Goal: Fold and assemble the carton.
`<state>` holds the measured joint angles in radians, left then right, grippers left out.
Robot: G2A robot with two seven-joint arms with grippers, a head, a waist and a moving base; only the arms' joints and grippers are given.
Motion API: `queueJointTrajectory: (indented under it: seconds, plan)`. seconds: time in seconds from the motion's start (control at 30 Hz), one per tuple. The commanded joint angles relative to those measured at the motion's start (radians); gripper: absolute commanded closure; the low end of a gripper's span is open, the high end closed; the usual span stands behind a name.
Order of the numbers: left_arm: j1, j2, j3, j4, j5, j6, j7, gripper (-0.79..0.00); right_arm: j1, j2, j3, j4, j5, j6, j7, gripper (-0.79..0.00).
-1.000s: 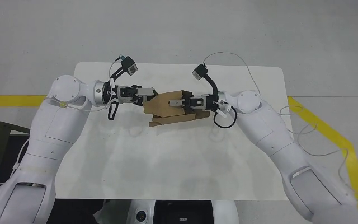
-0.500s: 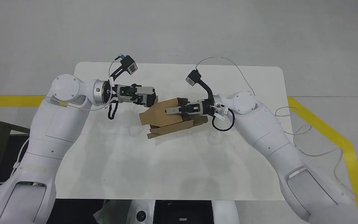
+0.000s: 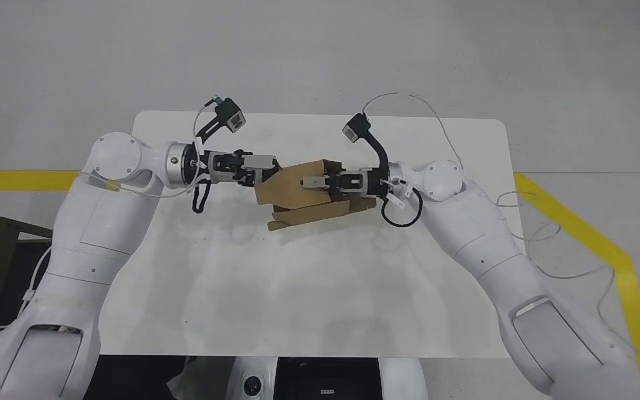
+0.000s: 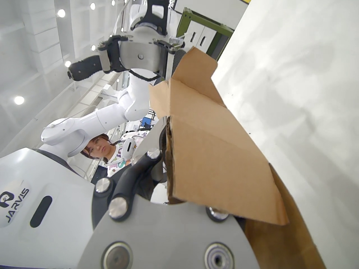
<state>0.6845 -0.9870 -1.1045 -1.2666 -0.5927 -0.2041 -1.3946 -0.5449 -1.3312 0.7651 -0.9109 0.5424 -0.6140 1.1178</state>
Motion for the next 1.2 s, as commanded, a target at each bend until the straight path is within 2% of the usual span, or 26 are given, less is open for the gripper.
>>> queueJointTrajectory:
  seconds: [0.0, 0.67, 0.93, 1.17]
  plan:
    - [0.004, 0.000, 0.001, -0.010, 0.001, 0.000, -0.003, -0.785, -0.005, 0.001, 0.008, -0.009, -0.013, -0.001, -0.021, 0.000]
    - [0.036, 0.002, 0.006, -0.073, 0.021, 0.010, -0.023, -0.785, -0.039, 0.004, 0.083, -0.065, -0.181, -0.053, -0.260, 0.000]
    - [0.047, 0.002, 0.009, -0.092, 0.023, 0.014, -0.031, -0.785, -0.044, -0.010, 0.075, -0.081, -0.202, -0.069, -0.305, 0.000]
    - [0.051, 0.002, 0.010, -0.098, 0.025, 0.014, -0.033, -0.785, -0.034, -0.031, 0.051, -0.062, -0.167, -0.079, -0.291, 0.000]
